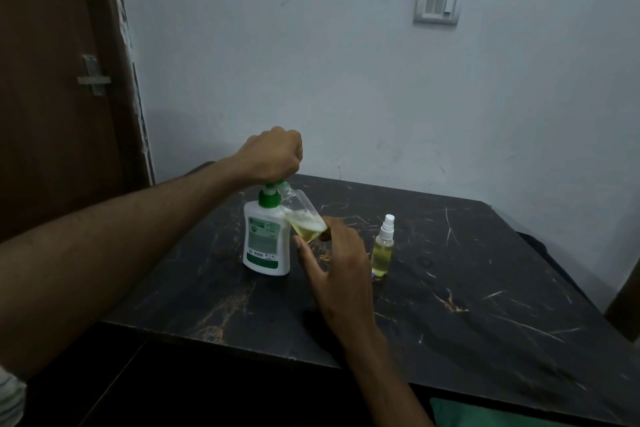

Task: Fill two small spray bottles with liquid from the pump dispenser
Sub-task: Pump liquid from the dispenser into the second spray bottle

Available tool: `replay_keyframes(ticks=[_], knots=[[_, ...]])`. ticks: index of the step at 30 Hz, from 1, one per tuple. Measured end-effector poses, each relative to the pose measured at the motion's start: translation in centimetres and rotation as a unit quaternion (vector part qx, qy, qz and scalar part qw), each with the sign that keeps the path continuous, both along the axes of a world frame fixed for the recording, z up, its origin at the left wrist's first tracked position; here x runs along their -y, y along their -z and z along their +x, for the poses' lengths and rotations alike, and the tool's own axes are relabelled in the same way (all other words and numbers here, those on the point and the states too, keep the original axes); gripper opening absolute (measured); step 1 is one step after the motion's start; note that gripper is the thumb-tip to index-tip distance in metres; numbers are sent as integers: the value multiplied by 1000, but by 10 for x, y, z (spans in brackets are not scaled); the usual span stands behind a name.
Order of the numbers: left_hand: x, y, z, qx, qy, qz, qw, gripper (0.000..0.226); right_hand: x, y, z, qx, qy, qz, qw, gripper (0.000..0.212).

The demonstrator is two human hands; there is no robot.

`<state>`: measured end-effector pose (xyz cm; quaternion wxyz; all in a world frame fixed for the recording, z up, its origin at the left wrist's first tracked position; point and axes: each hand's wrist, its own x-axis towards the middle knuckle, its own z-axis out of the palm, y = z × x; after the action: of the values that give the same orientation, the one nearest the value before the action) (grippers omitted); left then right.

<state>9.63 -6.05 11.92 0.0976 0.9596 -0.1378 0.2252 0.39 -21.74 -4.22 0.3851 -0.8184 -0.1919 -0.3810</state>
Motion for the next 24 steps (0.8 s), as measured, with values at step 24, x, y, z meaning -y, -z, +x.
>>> replay_keyframes(ticks=[24], knots=[[-2,0,6,-8,-12,1,1000,26,0,-2,0,-6,-1,5,1000,37]])
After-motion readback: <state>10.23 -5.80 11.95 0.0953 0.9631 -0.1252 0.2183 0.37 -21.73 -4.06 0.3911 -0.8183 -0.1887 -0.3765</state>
